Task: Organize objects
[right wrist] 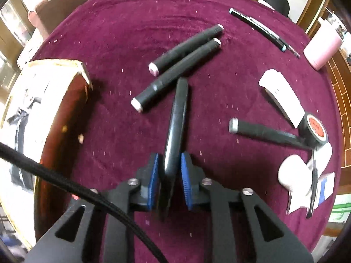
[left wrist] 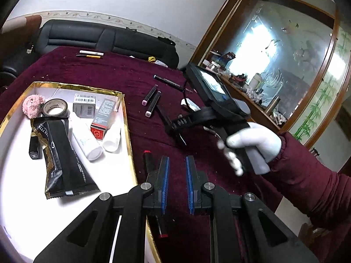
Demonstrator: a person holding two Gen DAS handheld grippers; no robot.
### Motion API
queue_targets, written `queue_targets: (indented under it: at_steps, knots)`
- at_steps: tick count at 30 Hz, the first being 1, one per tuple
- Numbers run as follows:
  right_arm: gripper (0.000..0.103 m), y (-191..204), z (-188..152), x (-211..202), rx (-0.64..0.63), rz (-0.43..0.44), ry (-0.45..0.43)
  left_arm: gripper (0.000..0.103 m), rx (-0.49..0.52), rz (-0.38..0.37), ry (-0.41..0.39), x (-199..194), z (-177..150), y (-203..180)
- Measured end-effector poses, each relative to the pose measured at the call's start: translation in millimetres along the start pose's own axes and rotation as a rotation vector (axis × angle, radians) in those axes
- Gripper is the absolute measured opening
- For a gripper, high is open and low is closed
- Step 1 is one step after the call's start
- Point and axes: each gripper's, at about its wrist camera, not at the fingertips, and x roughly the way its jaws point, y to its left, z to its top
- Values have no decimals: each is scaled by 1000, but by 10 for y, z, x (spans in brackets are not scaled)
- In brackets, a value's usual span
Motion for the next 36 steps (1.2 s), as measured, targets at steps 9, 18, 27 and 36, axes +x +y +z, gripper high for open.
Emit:
queue_targets:
  at_steps: [9, 18, 27, 36]
  knots:
    - [16, -160, -437, -170, -27, 107, -51, 12, 112, 137, 103, 214, -112, -327]
    - [17, -451, -1073, -348, 57, 252, -86, 13, 206, 374, 272, 829, -265, -409]
    - [26, -535, -921, -374, 131, 258, -134, 29, 352, 544, 284, 1050, -384, -498]
    - [50, -319, -359, -300, 67, 124, -166, 5, 208, 347, 258, 841, -275, -315]
